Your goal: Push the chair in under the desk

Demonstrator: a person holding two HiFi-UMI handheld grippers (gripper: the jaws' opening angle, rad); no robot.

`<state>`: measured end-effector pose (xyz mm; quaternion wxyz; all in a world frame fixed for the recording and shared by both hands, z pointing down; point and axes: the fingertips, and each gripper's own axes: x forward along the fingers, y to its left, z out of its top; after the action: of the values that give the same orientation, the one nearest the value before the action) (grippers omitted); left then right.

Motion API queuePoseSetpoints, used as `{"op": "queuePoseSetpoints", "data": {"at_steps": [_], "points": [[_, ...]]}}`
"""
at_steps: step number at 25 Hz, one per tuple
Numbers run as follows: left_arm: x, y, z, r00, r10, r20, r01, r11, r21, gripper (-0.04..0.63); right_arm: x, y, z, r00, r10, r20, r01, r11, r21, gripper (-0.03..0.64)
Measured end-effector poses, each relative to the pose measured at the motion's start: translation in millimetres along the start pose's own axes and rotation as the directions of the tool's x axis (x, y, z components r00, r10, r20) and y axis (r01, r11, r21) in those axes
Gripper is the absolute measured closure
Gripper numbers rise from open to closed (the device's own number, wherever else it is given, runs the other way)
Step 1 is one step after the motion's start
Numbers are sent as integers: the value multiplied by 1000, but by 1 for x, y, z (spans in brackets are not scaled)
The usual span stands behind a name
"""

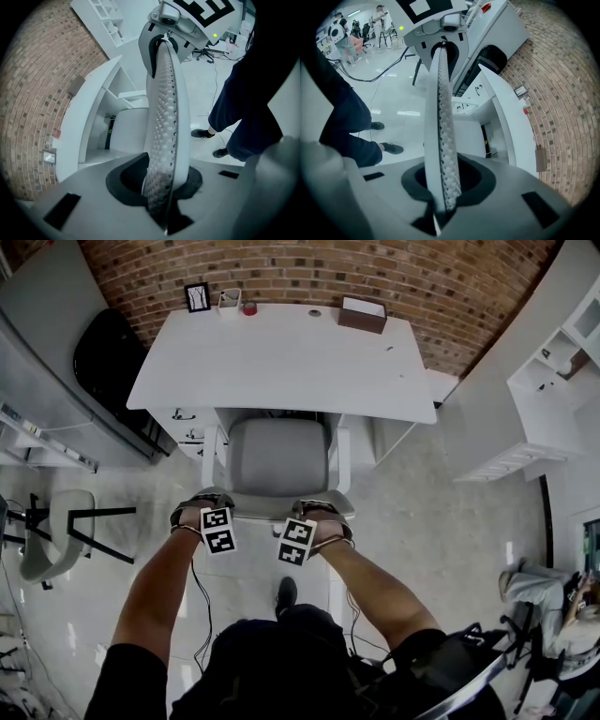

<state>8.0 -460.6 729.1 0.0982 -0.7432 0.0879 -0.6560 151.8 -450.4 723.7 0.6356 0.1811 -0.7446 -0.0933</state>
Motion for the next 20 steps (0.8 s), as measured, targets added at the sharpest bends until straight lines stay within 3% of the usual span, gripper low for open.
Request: {"op": "queuePoseSetpoints", "data": {"at_steps": [5, 9, 11, 13, 17, 20], "points": [[-15, 5, 6, 993, 61, 105, -50, 993, -108, 416, -13, -1, 6, 994, 28, 101, -39, 993, 111, 468], [-40, 2, 9, 976, 102, 192, -75, 987, -143, 388, -32, 0, 11, 984, 10, 176, -36, 989, 142, 431], [-55, 0, 10, 959, 125, 256, -70, 975, -213, 388, -42, -1, 13, 978, -3, 206, -31, 987, 159, 425], [-72, 1, 9, 930, 171, 326, -63, 947, -315, 388, -54, -2, 15, 971, -16, 240, -31, 981, 191, 423], [-108, -1, 8, 851, 287, 440, -35, 867, -498, 391, -80, -7, 20, 953, -76, 294, -8, 962, 273, 430], [-140, 2, -1, 781, 364, 508, 42, 780, -624, 393, -101, -13, 32, 934, -133, 333, 3, 931, 364, 471]]}}
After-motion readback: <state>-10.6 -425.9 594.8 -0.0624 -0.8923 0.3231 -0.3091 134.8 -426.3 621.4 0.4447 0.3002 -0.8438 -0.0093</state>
